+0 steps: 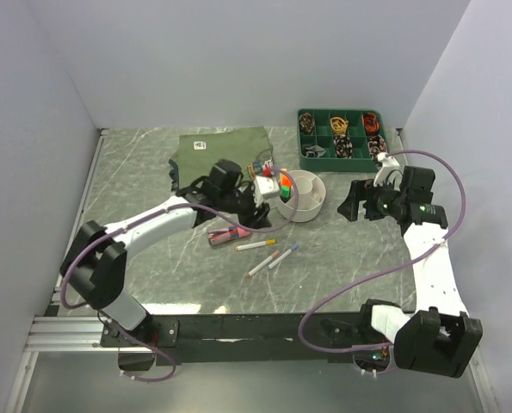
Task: Sort the stationery into containers
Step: Pick up the pen from the center of the board.
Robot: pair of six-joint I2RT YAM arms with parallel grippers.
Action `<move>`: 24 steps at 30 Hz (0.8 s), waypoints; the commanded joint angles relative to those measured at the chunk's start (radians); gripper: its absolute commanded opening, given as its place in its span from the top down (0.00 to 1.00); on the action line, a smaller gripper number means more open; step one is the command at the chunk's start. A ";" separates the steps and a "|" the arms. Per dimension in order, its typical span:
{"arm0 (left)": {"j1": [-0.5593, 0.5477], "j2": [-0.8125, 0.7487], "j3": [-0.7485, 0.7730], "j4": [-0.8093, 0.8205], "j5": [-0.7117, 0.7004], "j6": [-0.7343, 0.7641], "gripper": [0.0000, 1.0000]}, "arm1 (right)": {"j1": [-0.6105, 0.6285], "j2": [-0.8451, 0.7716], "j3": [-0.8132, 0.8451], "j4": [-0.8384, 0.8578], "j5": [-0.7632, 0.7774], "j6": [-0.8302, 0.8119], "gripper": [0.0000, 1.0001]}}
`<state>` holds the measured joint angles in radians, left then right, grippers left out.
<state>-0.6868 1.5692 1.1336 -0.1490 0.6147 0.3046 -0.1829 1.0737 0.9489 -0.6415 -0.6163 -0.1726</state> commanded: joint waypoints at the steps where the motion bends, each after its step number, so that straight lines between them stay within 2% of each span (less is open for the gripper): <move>1: -0.040 0.090 0.082 -0.308 -0.269 0.094 0.47 | 0.011 -0.040 -0.015 0.043 -0.039 0.004 0.00; 8: -0.085 0.210 0.118 -0.287 -0.339 0.108 0.49 | 0.011 -0.070 -0.024 0.036 -0.049 -0.025 0.00; 24: -0.151 0.342 0.143 -0.254 -0.383 0.133 0.52 | 0.011 -0.136 -0.091 0.039 -0.042 -0.044 0.00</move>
<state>-0.8196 1.8858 1.2552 -0.4240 0.2539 0.4244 -0.1791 0.9741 0.8589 -0.6216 -0.6495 -0.1921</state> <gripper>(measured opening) 0.495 0.998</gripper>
